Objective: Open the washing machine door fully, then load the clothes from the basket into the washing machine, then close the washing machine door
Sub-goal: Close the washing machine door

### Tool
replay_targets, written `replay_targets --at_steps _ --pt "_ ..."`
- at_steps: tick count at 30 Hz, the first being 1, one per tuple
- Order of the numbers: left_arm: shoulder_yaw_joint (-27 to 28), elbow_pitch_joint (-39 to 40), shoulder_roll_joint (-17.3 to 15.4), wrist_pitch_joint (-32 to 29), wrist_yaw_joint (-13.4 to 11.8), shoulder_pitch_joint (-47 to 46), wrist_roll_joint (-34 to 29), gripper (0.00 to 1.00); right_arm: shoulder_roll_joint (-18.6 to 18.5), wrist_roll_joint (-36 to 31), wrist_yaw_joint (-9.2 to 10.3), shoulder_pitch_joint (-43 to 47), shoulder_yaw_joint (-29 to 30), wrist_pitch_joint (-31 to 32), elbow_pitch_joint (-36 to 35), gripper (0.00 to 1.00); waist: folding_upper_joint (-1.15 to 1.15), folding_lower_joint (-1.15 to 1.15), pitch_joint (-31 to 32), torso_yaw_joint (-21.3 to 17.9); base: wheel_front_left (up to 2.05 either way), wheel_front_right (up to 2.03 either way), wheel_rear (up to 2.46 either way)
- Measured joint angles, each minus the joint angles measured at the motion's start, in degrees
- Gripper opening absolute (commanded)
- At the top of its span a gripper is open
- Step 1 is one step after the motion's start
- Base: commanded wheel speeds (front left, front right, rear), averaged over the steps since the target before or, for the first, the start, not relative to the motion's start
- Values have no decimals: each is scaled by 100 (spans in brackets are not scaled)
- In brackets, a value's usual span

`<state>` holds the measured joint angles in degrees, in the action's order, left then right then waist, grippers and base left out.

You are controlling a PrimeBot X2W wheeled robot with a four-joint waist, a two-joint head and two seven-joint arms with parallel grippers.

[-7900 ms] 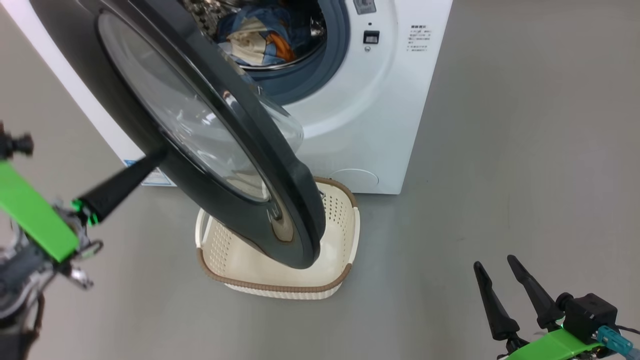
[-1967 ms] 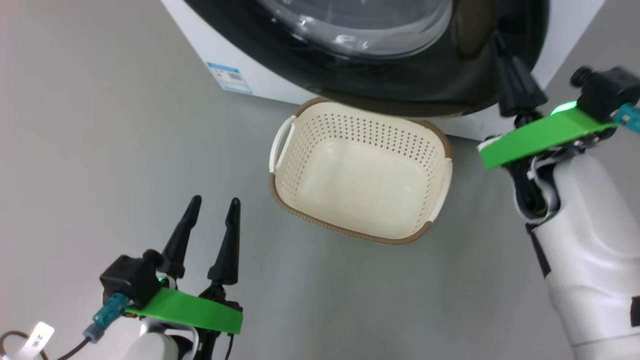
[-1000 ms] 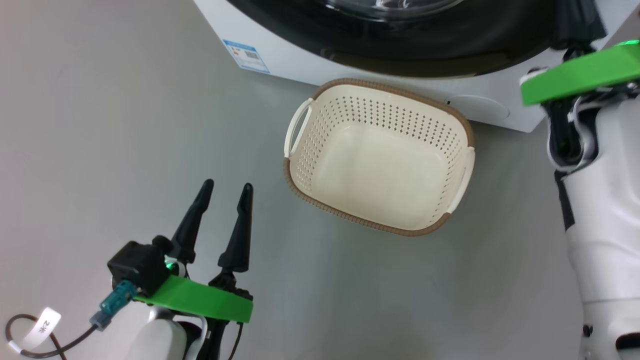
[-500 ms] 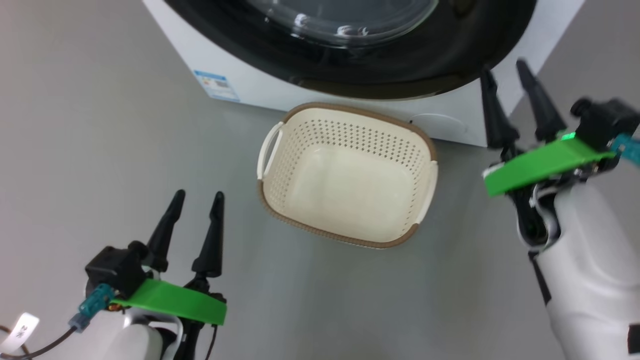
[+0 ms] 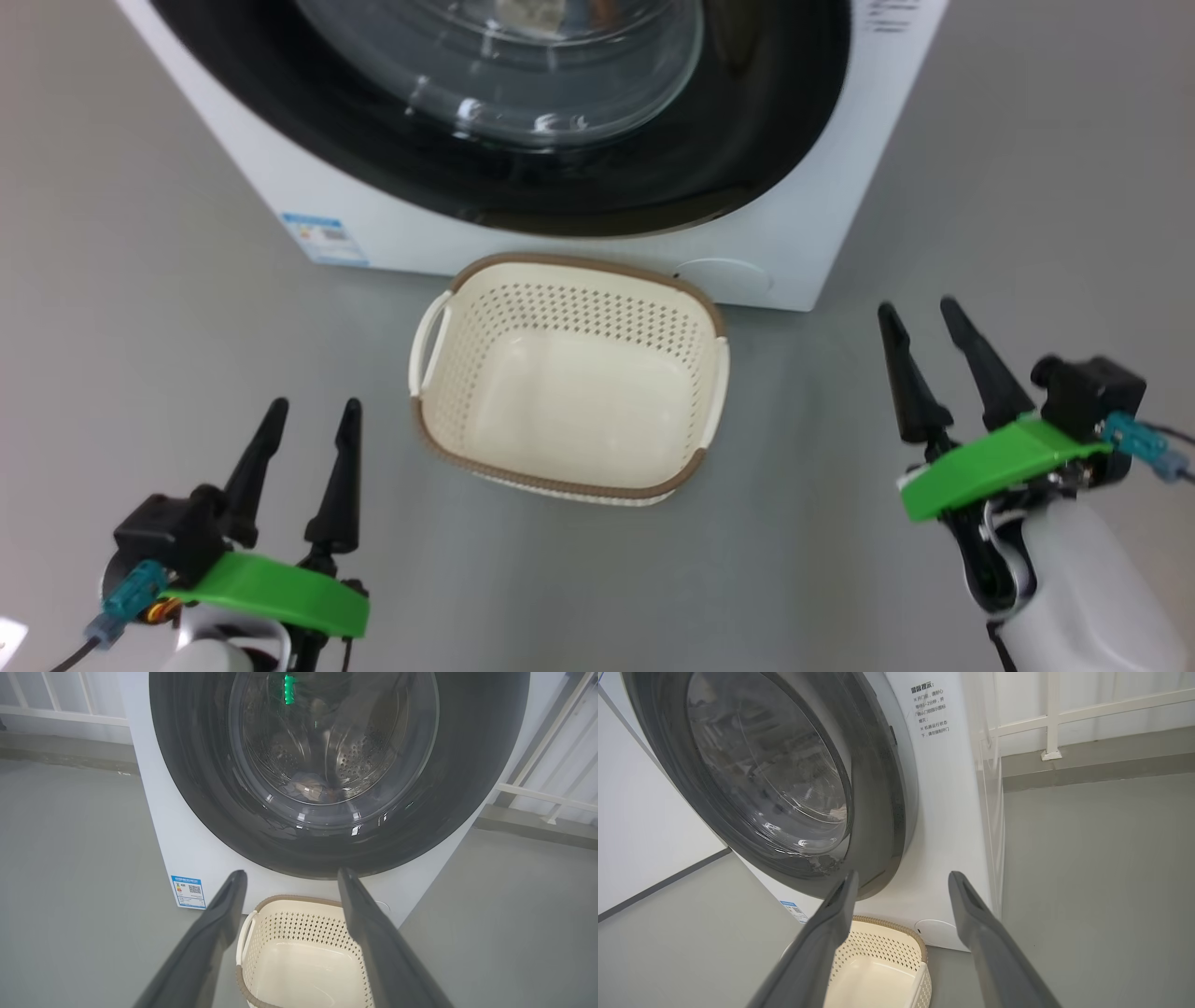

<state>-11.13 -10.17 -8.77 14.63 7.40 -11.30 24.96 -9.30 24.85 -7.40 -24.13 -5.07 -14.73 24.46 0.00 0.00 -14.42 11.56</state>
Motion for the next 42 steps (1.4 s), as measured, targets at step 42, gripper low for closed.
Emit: replay_targets --at_steps 42 --pt "428 -419 -332 0 0 781 -226 100 -38 44 0 1939 433 0 -436 100 0 0 968 -1162 0 0 0"
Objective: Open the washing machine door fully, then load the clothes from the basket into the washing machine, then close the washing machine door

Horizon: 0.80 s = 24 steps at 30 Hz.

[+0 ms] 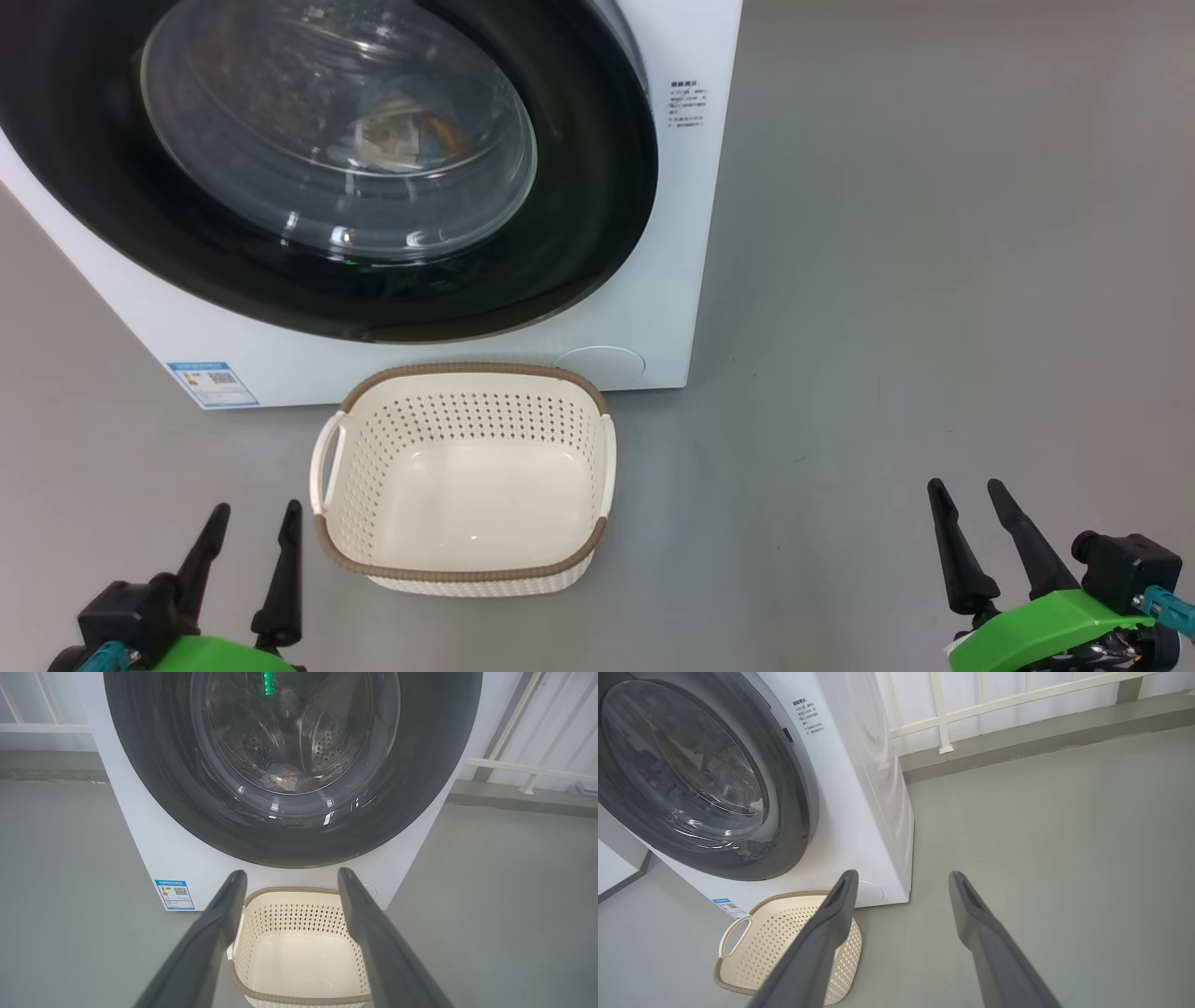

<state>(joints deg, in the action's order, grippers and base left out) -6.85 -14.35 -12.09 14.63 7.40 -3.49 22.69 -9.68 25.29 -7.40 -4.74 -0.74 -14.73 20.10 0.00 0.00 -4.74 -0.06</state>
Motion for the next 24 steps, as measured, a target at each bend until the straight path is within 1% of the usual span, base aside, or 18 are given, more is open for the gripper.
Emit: replay_targets --at_steps 11,12,19,24 --pt "30 49 31 0 0 -1 -129 100 18 -1 0 1 27 0 -43 100 0 0 -52 29 0 0 0" --pt "32 51 37 0 0 0 -130 0 20 -1 0 1 29 0 -42 0 0 0 -51 33 0 0 0" --pt "-98 -334 361 -10 -1 211 -108 0 219 5 0 97 -33 8 391 0 0 0 -51 33 0 0 0" --pt "-90 -349 397 -77 -1 246 140 0 237 233 0 138 -23 98 398 0 0 2 -19 32 0 0 0"
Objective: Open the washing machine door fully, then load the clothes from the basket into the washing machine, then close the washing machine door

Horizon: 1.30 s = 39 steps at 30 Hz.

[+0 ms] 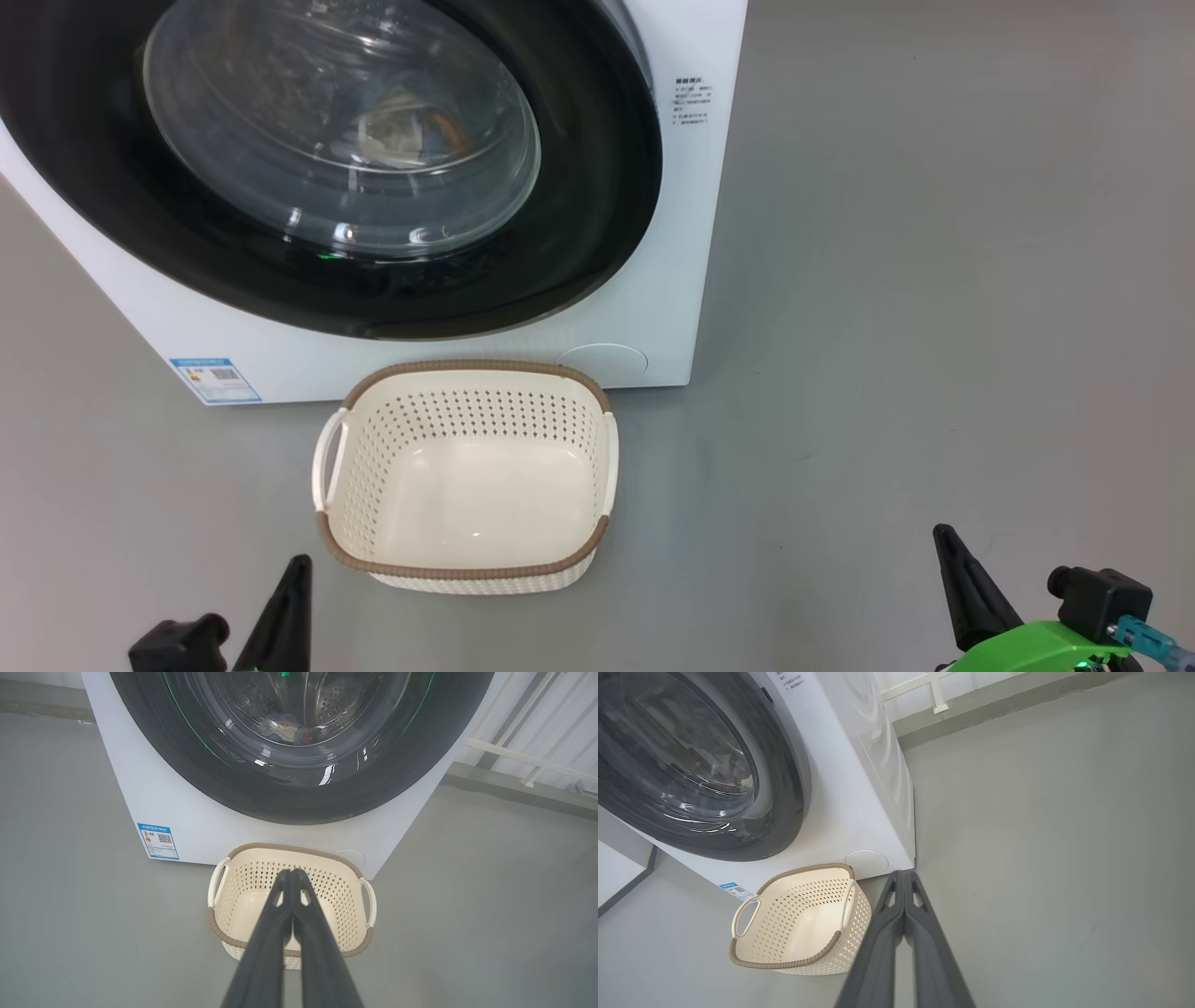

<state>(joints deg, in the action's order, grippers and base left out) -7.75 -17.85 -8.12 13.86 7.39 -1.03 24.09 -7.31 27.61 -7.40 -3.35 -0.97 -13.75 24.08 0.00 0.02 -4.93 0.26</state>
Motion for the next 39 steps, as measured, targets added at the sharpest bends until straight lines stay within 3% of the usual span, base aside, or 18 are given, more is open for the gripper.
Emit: replay_targets --at_steps 39 --pt "314 35 143 -614 0 -14 2243 0 151 2047 0 -2 278 641 -255 0 0 -1 149 -8 0 0 0"
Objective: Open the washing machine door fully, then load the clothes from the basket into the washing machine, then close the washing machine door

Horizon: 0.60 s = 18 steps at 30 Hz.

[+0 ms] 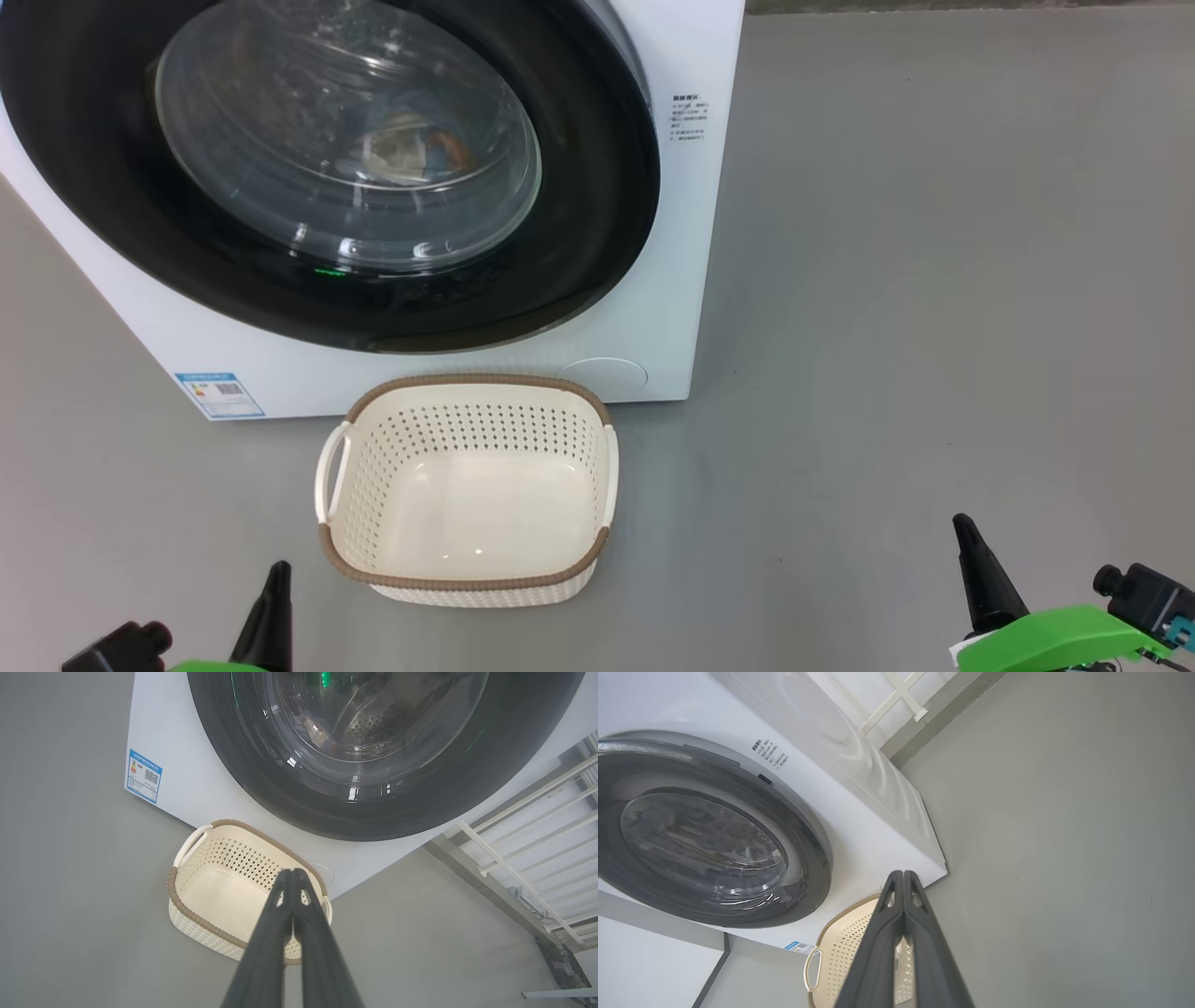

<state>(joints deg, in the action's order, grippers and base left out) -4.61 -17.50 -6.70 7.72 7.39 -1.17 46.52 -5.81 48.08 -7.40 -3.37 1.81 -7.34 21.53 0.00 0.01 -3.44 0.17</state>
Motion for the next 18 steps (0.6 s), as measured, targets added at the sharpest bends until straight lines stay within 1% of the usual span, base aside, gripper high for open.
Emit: replay_targets --at_steps 18 --pt "172 42 70 -277 -1 -43 1001 0 52 975 0 -4 118 290 -121 0 0 0 72 -4 0 0 0"
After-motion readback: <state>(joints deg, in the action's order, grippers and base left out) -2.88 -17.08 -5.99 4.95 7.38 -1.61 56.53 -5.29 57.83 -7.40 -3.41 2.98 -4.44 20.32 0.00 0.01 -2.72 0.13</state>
